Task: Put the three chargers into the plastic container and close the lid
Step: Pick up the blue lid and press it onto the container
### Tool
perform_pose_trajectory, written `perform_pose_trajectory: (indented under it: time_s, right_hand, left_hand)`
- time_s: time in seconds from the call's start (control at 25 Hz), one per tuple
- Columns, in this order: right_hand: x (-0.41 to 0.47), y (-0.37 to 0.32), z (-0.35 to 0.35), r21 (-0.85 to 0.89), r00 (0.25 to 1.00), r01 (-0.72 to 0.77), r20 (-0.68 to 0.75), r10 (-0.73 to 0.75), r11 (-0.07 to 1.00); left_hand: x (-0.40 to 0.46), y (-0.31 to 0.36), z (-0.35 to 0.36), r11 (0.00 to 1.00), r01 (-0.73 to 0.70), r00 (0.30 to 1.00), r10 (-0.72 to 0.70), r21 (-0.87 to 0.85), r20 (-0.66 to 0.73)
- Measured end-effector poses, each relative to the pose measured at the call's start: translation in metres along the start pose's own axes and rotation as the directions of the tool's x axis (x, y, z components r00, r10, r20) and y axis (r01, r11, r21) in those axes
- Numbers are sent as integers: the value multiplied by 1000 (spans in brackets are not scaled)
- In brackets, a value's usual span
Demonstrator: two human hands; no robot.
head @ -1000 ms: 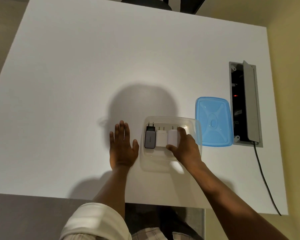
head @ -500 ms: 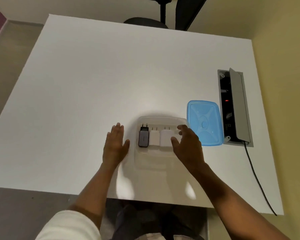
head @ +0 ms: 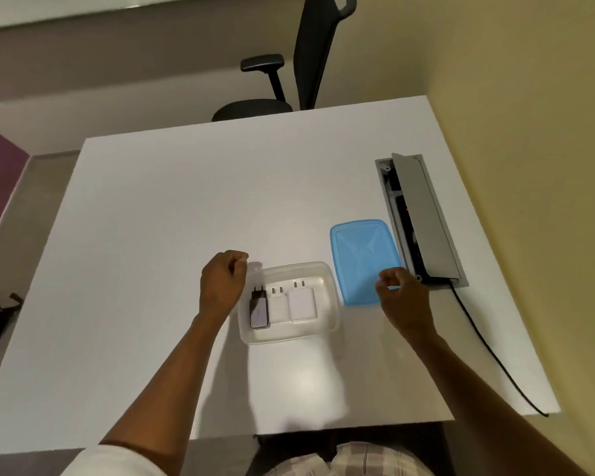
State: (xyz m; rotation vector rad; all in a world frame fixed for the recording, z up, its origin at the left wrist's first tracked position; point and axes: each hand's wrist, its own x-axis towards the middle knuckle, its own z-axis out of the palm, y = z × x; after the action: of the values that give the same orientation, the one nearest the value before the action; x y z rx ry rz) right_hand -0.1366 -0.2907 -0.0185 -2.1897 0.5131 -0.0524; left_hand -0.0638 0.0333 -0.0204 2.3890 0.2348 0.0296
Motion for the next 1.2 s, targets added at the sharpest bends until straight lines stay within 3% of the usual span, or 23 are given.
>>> perform_pose_trajectory:
  time_s: [0.12,0.24,0.36,0.44,0.72,1.2]
  right_hand:
    - [7,28,-7,209,952,-304,89,291,929]
    - [5,54,-13,494,759,-645,333,559,582]
    - [6,76,-20,553,596,-776,485,640,303]
    - [7,88,-22,572,551,-792,518,654,214]
    - [24,105,-28,555,544,-809,584,603,192]
    - [60,89,-23,533,549,-806,514,659,256]
  left_hand:
    - [15,41,21,999,-38,994,39,-9,106]
    - [16,75,53,997,-68,965,71,-22,251]
    - [19,103,85,994,-102,939,110,-41,325]
    - [28,119,102,991,-122,932,131,-46,339]
    - [56,136,148,995,-89,908,59,54,415]
    - [79,127,172,975,-46,785,-99,217,612]
